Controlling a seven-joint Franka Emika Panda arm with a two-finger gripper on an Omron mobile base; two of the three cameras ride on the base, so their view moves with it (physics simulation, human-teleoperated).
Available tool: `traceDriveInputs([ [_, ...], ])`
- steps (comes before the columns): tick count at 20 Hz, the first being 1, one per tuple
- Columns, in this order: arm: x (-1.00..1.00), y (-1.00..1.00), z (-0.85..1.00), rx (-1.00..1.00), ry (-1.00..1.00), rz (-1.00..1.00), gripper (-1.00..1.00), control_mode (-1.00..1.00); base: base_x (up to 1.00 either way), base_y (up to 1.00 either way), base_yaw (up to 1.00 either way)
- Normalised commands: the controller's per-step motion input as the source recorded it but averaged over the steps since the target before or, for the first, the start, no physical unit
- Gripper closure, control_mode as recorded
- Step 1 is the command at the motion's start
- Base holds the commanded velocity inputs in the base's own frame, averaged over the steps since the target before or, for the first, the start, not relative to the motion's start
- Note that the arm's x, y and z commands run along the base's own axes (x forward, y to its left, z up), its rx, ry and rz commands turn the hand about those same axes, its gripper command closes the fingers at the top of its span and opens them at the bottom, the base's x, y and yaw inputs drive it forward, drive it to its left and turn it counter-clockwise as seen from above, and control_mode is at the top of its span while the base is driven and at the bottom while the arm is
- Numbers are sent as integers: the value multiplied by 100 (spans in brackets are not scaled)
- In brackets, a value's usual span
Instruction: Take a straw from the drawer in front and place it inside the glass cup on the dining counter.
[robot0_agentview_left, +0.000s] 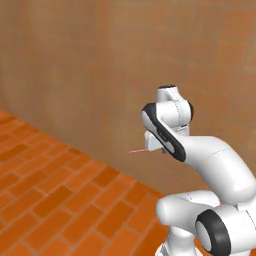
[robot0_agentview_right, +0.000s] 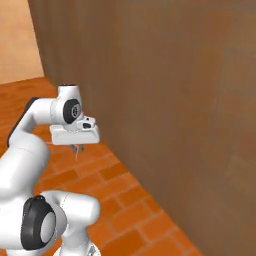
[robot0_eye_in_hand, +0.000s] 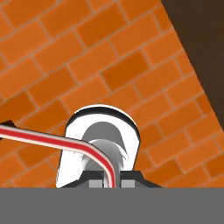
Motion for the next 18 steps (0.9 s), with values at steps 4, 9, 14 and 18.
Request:
traceDriveInputs([
  [4,0,0,0,0,0,0,100,100,100,-33,72],
  [9,0,0,0,0,0,0,100,100,100,-35,70],
  [14,0,0,0,0,0,0,100,100,100,-36,66],
  [18,0,0,0,0,0,0,100,100,100,-37,62],
])
